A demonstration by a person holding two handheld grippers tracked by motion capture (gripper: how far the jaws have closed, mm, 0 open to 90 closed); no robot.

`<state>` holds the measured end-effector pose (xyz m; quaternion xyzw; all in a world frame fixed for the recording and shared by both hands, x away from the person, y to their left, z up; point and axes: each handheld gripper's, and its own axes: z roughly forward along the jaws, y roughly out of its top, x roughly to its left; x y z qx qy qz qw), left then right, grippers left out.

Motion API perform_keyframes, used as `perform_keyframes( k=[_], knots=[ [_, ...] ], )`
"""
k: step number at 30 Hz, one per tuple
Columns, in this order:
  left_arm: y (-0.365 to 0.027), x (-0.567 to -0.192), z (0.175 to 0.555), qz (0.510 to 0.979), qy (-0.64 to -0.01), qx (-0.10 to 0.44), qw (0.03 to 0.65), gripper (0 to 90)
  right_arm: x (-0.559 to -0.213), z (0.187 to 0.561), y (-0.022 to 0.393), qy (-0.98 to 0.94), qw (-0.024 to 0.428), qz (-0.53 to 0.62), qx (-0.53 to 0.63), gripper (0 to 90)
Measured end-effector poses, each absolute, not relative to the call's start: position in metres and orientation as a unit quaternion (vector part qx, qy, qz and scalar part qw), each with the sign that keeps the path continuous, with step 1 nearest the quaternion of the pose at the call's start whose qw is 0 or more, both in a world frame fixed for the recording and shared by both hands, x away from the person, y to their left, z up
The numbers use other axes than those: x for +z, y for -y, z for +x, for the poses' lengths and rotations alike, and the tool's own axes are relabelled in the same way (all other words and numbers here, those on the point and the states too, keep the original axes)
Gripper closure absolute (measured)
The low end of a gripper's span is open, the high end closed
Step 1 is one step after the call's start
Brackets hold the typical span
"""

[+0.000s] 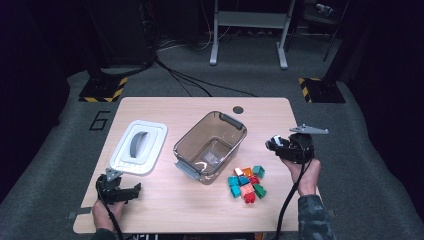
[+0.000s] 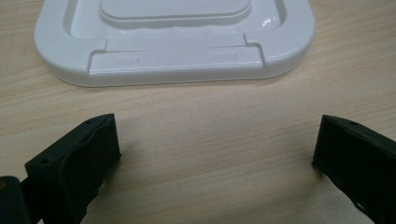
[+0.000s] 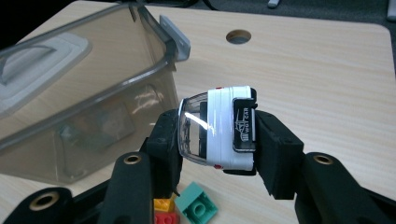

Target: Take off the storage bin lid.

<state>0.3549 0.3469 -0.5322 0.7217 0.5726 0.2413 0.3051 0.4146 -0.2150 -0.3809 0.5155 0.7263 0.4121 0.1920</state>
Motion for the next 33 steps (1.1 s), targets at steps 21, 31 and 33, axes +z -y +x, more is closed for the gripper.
perform_keyframes(
  k=[21,31,33],
  knots=[
    [-0.347,-0.532,0.356,0.722,-0.572,0.241,0.306,0.4,-0.334,0.447,0.179,-0.739,0.186,0.481,0.433,54.2],
    [-0.348,-0.532,0.356,0.722,-0.571,0.242,0.306,0.7,-0.329,0.46,0.159,-0.748,0.165,0.471,0.439,54.1],
    [-0.347,-0.532,0.356,0.721,-0.572,0.242,0.307,0.7,-0.328,0.463,0.156,-0.749,0.164,0.47,0.436,54.2]
  ],
)
